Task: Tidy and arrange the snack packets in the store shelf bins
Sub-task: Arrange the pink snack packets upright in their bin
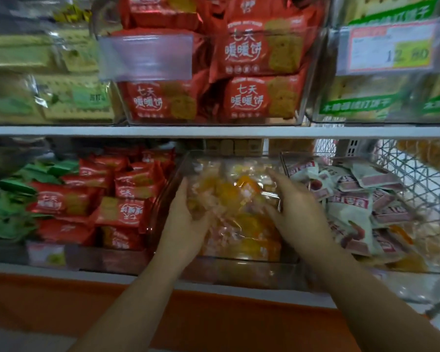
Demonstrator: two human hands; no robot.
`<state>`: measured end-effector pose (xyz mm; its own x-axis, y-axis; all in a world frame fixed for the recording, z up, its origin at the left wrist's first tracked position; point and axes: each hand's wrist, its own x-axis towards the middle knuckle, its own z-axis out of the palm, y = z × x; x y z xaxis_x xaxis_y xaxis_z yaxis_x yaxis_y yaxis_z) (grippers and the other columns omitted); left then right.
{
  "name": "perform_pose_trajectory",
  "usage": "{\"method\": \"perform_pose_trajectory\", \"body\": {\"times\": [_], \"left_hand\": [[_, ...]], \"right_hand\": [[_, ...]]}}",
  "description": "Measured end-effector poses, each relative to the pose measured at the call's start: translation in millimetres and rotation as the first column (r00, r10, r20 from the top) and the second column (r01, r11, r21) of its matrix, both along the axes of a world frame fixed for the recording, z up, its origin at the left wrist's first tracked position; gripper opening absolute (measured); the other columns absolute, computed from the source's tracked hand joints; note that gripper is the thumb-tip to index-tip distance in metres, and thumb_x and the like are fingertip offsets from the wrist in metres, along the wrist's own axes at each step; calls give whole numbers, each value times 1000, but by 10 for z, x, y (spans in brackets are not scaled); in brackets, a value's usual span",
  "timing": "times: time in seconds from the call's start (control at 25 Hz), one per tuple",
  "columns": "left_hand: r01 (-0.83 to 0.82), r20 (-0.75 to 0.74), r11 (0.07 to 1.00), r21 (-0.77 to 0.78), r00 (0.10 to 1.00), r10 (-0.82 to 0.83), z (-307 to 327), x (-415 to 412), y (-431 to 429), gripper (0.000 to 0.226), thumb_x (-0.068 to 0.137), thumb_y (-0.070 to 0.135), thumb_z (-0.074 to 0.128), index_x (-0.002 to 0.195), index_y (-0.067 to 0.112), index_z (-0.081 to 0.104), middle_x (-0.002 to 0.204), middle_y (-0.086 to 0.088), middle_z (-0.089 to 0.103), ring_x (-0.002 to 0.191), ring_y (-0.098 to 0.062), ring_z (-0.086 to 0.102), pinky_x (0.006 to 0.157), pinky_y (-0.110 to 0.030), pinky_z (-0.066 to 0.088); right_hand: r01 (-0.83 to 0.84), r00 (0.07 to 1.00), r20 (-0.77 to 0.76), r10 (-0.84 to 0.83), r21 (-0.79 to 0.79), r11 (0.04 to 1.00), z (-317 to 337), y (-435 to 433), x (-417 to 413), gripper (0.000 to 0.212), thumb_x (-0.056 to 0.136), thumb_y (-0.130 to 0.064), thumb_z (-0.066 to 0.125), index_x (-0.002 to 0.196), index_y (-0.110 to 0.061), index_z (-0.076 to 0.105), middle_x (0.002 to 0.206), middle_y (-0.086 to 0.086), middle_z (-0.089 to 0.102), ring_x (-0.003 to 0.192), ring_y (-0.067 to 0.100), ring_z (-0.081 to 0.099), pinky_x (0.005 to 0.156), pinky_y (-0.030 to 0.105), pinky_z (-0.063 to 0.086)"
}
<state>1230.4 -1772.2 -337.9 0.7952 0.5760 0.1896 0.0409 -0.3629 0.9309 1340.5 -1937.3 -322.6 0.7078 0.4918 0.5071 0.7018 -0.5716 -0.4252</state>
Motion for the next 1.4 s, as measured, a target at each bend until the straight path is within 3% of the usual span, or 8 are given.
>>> {"method": "perform_pose_trajectory", "body": {"times": [0.08, 0.24, 0.36, 0.64, 0.8, 0.92, 1.16, 1.4], "left_hand": [[-33, -22, 994, 106, 999, 35, -28, 42, 23, 84, 84, 26, 68, 147, 39, 15, 152, 7, 22, 132, -13, 38, 106, -39, 39], [59, 17, 937, 343, 997, -69, 89, 14, -257, 52, 88, 20, 63, 129, 42, 40, 136, 13, 35, 116, 5, 44, 89, -3, 35], [227, -26, 855, 466, 970, -243, 189, 107, -664, 35, 90, 21, 59, 119, 38, 52, 125, 18, 44, 109, 12, 42, 82, 6, 29], [542, -255, 535, 648, 816, -518, 462, 683, -1788, 28, 93, 30, 53, 120, 35, 56, 125, 18, 49, 115, 0, 43, 97, -20, 33], [683, -432, 390, 618, 709, -557, 514, 1207, -2193, 28, 92, 28, 57, 119, 30, 60, 114, 13, 59, 104, -4, 56, 87, -24, 46], [769, -595, 215, 601, 611, -522, 474, 1613, -2409, 34, 90, 27, 60, 125, 24, 58, 122, 8, 60, 104, -4, 55, 82, -16, 39], [893, -908, -195, 406, 369, -199, 249, 2086, -2689, 65, 81, 34, 69, 139, 21, 42, 138, -3, 47, 122, -22, 46, 95, -28, 39], [954, -976, -207, 216, 218, -15, 186, 2243, -2766, 88, 73, 47, 75, 144, 30, 26, 144, 0, 37, 126, -24, 40, 95, -30, 38]], "right_hand": [[-10, 1000, -3, 10, 8, 1000, 0, -4, 44, 58, 83, -23, 66, 137, -25, 43, 123, 4, 59, 114, 23, 52, 94, 35, 42], [-82, 996, 48, 81, 39, 996, 79, -331, 13, 34, 83, -15, 66, 117, -20, 63, 114, 2, 65, 106, 20, 58, 86, 25, 41], [-27, 999, 37, 25, 64, 998, 78, -863, -23, 28, 84, -12, 65, 112, -17, 67, 113, 3, 66, 104, 18, 58, 85, 24, 41], [260, 964, -108, -243, 188, 947, -71, -2139, 137, 19, 82, -11, 67, 98, -22, 71, 90, -6, 70, 73, 4, 58, 70, 20, 43], [301, 946, -206, -252, 258, 918, -151, -2637, 201, 19, 84, -13, 65, 94, -29, 68, 83, -20, 65, 75, -1, 62, 67, 8, 46], [290, 941, -257, -220, 279, 916, -212, -2837, 273, 20, 84, -16, 65, 95, -31, 68, 88, -25, 65, 85, -8, 59, 73, 1, 42], [251, 935, -309, -172, 238, 938, -331, -2918, 425, 17, 85, -21, 64, 99, -29, 70, 90, -15, 70, 84, -1, 63, 82, 15, 49], [167, 932, -348, -106, 151, 974, -366, -2886, 444, 16, 87, -23, 61, 96, -35, 66, 89, -22, 65, 85, -4, 61, 79, 8, 45]]}}
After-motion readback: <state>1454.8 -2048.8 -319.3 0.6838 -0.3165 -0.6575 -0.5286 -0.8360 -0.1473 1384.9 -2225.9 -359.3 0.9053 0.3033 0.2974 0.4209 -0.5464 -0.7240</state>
